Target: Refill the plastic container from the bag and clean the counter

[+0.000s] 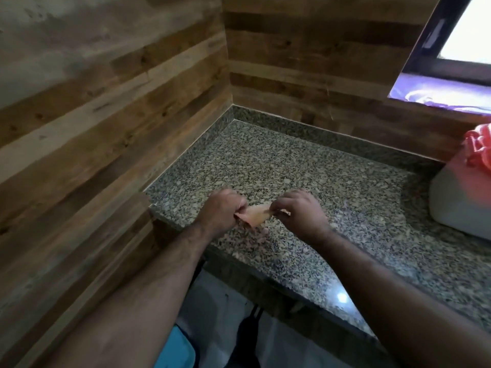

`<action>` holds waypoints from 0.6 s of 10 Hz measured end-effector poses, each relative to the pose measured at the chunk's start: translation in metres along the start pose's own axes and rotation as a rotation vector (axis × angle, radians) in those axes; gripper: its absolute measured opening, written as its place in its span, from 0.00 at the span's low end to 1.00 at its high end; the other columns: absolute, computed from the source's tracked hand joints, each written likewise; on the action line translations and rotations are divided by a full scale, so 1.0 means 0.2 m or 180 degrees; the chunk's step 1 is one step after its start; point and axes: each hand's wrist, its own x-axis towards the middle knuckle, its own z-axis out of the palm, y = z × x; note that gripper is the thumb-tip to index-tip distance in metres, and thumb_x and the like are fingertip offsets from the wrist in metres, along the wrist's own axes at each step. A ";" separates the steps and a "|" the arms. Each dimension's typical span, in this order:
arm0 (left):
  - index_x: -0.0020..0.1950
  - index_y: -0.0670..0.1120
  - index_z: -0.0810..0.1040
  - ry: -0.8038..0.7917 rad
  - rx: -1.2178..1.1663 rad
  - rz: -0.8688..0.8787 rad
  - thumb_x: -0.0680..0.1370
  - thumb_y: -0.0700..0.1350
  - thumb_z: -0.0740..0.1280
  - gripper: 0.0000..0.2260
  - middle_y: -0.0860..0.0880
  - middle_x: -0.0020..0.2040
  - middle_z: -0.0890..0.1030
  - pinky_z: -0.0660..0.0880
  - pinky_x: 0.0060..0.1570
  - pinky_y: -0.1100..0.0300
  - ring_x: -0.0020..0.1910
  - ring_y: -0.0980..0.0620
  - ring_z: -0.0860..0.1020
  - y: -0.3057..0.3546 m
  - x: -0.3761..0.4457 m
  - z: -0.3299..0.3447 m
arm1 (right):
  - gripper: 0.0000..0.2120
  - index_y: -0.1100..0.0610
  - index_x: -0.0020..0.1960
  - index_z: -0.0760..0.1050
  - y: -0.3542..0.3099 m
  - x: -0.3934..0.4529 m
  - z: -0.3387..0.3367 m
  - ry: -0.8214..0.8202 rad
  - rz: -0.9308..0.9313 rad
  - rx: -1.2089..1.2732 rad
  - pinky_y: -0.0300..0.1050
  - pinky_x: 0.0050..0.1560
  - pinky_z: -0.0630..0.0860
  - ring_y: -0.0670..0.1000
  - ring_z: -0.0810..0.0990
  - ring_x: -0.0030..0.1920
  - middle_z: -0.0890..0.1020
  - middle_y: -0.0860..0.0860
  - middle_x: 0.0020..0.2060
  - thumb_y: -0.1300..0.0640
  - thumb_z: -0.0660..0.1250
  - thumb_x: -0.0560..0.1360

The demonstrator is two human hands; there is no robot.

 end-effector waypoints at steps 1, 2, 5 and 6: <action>0.45 0.56 0.82 -0.0877 0.0602 0.0339 0.73 0.40 0.77 0.11 0.57 0.48 0.77 0.74 0.67 0.46 0.55 0.52 0.77 -0.13 0.04 0.15 | 0.06 0.40 0.55 0.84 0.08 0.00 0.19 -0.0968 -0.0033 -0.0453 0.53 0.70 0.72 0.43 0.80 0.54 0.85 0.38 0.52 0.46 0.74 0.79; 0.55 0.55 0.87 -0.1685 0.0856 0.0529 0.74 0.40 0.75 0.14 0.54 0.58 0.84 0.68 0.75 0.47 0.65 0.49 0.78 -0.23 0.01 0.28 | 0.12 0.39 0.60 0.81 0.14 -0.08 0.37 -0.1722 0.0117 -0.0593 0.53 0.76 0.64 0.43 0.79 0.57 0.84 0.36 0.55 0.45 0.75 0.77; 0.49 0.52 0.87 -0.1329 -0.0085 0.0892 0.76 0.42 0.71 0.08 0.57 0.49 0.87 0.74 0.69 0.49 0.54 0.53 0.81 -0.20 0.17 0.45 | 0.09 0.44 0.56 0.82 0.28 -0.09 0.38 -0.1297 0.0881 -0.0205 0.49 0.61 0.74 0.46 0.78 0.52 0.83 0.40 0.51 0.42 0.68 0.80; 0.51 0.51 0.88 -0.1149 -0.0336 0.0989 0.76 0.41 0.71 0.09 0.54 0.51 0.88 0.78 0.64 0.48 0.55 0.51 0.82 -0.07 0.28 0.51 | 0.14 0.45 0.56 0.83 0.34 -0.12 0.31 -0.0986 0.1194 -0.0264 0.46 0.52 0.73 0.51 0.82 0.53 0.85 0.44 0.51 0.38 0.67 0.78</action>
